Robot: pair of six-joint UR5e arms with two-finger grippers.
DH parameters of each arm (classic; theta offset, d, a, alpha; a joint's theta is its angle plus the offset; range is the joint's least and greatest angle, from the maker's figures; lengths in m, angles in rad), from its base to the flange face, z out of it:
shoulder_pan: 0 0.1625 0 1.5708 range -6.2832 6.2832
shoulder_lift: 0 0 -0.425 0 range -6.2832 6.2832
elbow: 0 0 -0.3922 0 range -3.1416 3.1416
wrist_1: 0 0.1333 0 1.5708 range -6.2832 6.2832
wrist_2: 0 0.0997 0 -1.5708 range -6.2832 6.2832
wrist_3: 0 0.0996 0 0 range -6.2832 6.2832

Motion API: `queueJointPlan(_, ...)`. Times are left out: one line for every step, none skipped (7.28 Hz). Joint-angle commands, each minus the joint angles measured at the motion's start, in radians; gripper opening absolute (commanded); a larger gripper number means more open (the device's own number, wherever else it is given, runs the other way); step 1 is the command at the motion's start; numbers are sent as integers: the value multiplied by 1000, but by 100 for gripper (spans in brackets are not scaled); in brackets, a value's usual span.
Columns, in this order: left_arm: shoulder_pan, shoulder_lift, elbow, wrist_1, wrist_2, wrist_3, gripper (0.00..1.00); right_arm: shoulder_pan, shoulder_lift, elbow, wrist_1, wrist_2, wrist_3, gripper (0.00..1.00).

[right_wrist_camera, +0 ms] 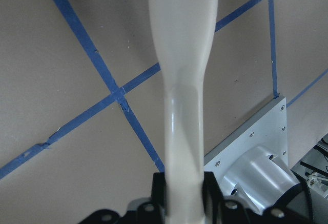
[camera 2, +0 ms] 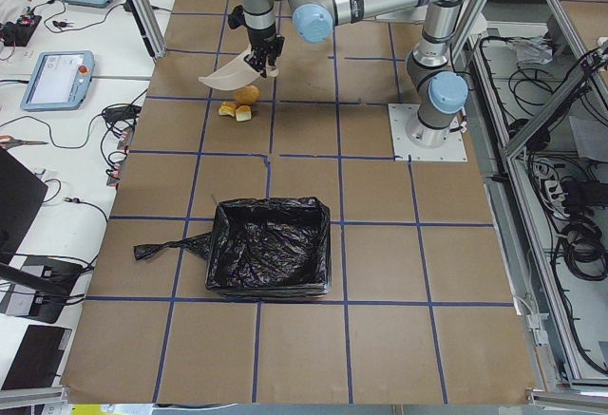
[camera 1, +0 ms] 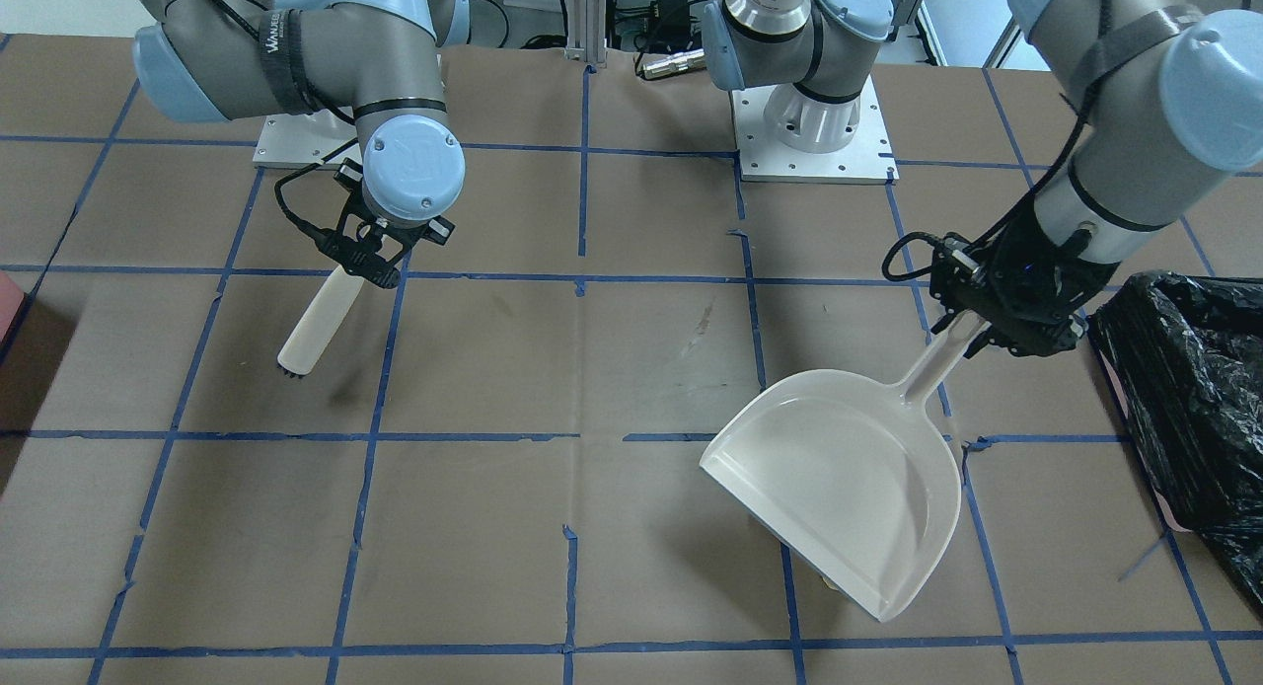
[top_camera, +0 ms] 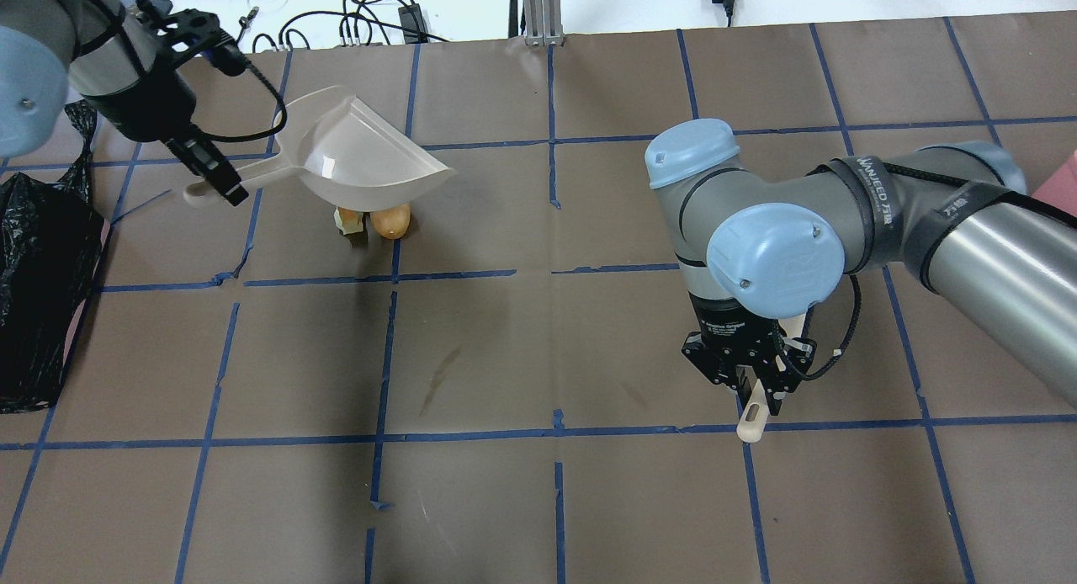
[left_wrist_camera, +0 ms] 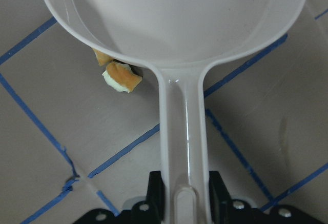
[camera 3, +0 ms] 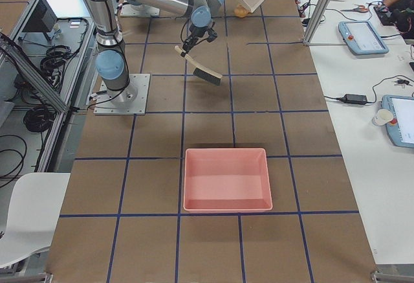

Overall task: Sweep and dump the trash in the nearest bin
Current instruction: 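Lift the dustpan and place it beside the food with the left gripper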

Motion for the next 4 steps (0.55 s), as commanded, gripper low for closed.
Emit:
queueJointPlan(187,-17,-4,12,-1,416,0,63,54,-98,51,17,10,0)
queueJointPlan(245,-40,-10,81,-1,585,0,122,106,-184,109,22,17,0)
queueJointPlan(279,-92,-9,153,-1,713,0,188,193,-311,196,73,60,0)
queueJointPlan(301,-175,17,251,-1,801,0,242,273,-466,288,113,124,0)
